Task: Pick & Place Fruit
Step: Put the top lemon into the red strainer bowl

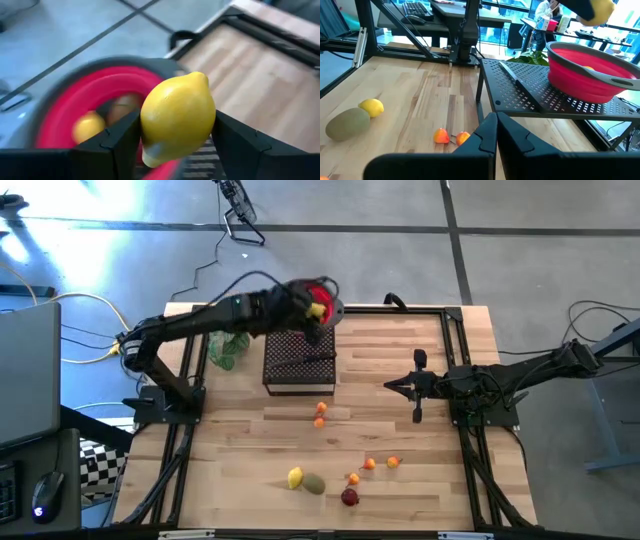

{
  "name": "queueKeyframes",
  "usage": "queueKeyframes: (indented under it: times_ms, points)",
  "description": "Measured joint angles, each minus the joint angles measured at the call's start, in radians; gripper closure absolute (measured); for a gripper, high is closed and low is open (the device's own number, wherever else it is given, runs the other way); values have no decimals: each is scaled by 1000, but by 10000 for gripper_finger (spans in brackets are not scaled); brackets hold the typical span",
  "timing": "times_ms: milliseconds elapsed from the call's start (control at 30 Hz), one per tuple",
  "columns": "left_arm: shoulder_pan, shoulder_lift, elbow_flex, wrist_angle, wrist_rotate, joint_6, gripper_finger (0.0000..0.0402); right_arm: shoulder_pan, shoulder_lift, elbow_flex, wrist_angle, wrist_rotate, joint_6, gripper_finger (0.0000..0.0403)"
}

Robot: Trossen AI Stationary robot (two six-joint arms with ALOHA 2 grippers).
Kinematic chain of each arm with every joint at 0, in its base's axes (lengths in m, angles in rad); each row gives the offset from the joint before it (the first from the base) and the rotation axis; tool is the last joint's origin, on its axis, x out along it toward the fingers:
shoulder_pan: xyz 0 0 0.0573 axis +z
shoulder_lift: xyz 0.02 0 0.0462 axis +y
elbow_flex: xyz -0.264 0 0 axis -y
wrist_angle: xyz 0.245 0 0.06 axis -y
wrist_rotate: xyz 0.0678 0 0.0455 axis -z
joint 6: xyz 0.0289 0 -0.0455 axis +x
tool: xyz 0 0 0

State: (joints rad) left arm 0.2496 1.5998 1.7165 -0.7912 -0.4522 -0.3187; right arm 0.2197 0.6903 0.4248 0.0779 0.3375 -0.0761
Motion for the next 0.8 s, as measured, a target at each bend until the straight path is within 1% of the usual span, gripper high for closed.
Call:
queueKeyframes:
  times_ms: [67,200,300,800]
  points:
    - [39,0,-6,-1,7,-7,185,0,0,0,0,0,0,399]
    - [112,0,-8,-18,74,-28,185,0,0,0,0,0,0,399]
    - [145,17,-8,-24,106,-30,185,0,0,0,0,0,0,399]
    - [241,191,-10,-18,105,-29,185,0,0,0,0,0,0,399]
